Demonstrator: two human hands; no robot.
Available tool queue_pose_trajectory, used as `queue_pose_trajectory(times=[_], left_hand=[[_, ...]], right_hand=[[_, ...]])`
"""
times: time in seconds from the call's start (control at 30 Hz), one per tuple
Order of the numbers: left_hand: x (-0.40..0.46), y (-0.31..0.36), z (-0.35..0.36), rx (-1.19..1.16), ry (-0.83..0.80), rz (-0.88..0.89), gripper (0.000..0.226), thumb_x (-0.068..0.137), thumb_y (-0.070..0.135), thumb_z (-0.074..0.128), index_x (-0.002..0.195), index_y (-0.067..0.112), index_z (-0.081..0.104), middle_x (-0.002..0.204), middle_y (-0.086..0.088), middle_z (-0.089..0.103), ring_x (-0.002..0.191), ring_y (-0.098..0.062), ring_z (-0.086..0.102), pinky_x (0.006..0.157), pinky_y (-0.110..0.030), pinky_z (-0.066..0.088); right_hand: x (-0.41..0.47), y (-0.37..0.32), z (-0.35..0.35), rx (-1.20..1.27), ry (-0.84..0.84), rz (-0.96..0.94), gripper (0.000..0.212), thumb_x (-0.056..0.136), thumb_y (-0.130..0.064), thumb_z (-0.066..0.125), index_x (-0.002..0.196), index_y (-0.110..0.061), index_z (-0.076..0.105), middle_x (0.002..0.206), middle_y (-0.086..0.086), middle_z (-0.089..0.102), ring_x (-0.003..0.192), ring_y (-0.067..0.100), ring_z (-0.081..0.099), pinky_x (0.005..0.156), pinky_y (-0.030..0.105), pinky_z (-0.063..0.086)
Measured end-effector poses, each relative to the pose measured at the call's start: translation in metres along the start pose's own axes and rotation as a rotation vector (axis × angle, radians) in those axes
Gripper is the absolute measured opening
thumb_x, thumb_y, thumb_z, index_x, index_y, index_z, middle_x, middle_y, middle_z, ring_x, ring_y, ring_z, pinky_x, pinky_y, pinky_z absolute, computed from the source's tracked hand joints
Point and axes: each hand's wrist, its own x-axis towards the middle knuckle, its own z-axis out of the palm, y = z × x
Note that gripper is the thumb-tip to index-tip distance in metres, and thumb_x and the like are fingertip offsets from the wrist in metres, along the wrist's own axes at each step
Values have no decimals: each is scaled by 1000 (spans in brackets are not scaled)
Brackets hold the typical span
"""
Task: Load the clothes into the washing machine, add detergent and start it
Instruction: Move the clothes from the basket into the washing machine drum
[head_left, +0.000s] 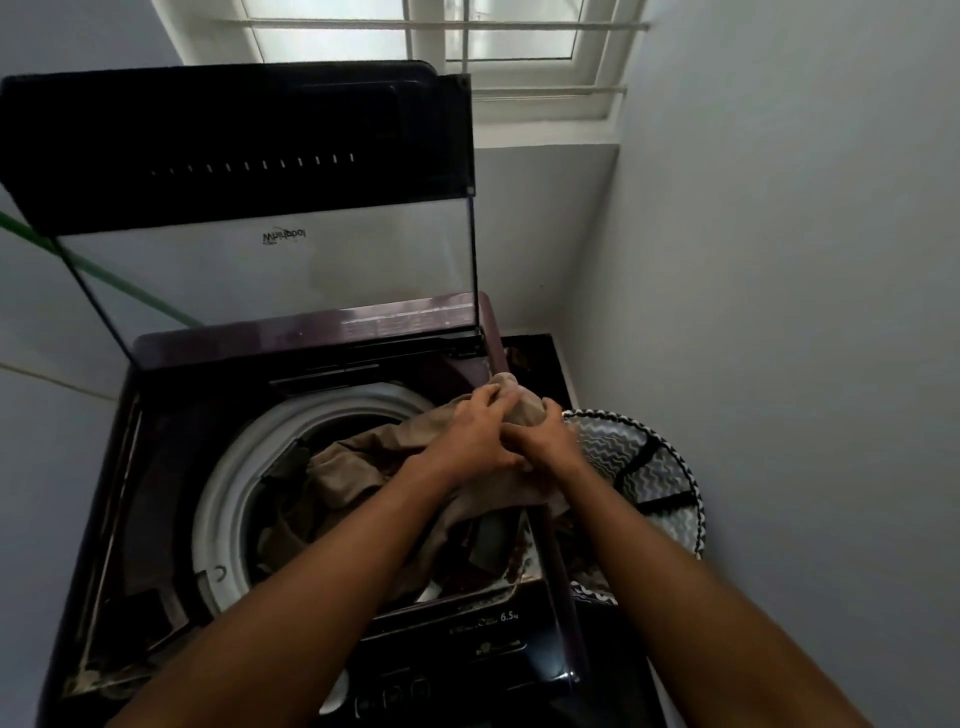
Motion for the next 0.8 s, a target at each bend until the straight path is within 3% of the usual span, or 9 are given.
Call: queue_pose_trajectory(times=[0.07, 0.17, 0.33, 0.43, 0.53, 0.7, 0.8], left_hand=[[1, 4, 7, 79, 1, -15, 102, 71, 44, 80, 154, 29, 22, 156, -11, 18, 135, -38, 32, 113, -43, 34], [0, 5, 15, 100, 29, -42, 105, 71, 44, 81, 155, 30, 19, 154, -10, 19, 132, -38, 34, 111, -43, 34], [-1, 5, 15, 29, 51, -80, 108, 67, 44, 83, 154, 32, 22, 150, -7, 24, 131, -33, 33, 110, -42, 35], [-4, 4, 17, -34, 80, -105, 106, 67, 41, 84, 153, 35, 22, 148, -5, 28, 130, -30, 33, 108, -41, 38], [-7, 3, 18, -87, 129, -114, 100, 67, 38, 83, 150, 34, 26, 140, -3, 35, 126, -26, 38, 106, -39, 40], [-18, 1, 12, -228, 204, -94, 90, 74, 30, 79, 146, 32, 26, 135, -3, 42, 124, -23, 45, 104, -37, 45], [-28, -2, -3, -405, 248, -58, 93, 73, 29, 80, 144, 46, 22, 141, 0, 40, 121, -15, 49, 100, -33, 48]], right_hand=[[3, 4, 5, 160, -49, 9, 113, 44, -72, 67, 143, -26, 39, 129, 13, 57, 107, 30, 62, 81, 42, 59], [3, 3, 8, 235, -75, 5, 88, 57, -63, 64, 133, -21, 48, 107, 6, 65, 91, 25, 67, 81, 46, 60], [-3, -6, 4, 161, -72, 11, 70, 76, -55, 65, 131, -17, 44, 113, 10, 62, 91, 26, 64, 59, 31, 54], [-4, -11, 3, 37, -7, 2, 76, 78, -52, 69, 136, -14, 38, 121, 14, 61, 103, 32, 62, 71, 32, 49], [-12, -17, 4, -45, 73, -36, 81, 72, -52, 76, 132, -13, 38, 115, 12, 63, 104, 34, 63, 73, 33, 44], [-32, -31, 3, -234, 226, -142, 43, 78, -33, 73, 109, -15, 49, 107, 9, 67, 101, 32, 64, 82, 38, 50], [-41, -49, 3, -239, 247, -190, 31, 79, -22, 68, 107, -13, 59, 104, 10, 68, 100, 32, 64, 84, 37, 51]])
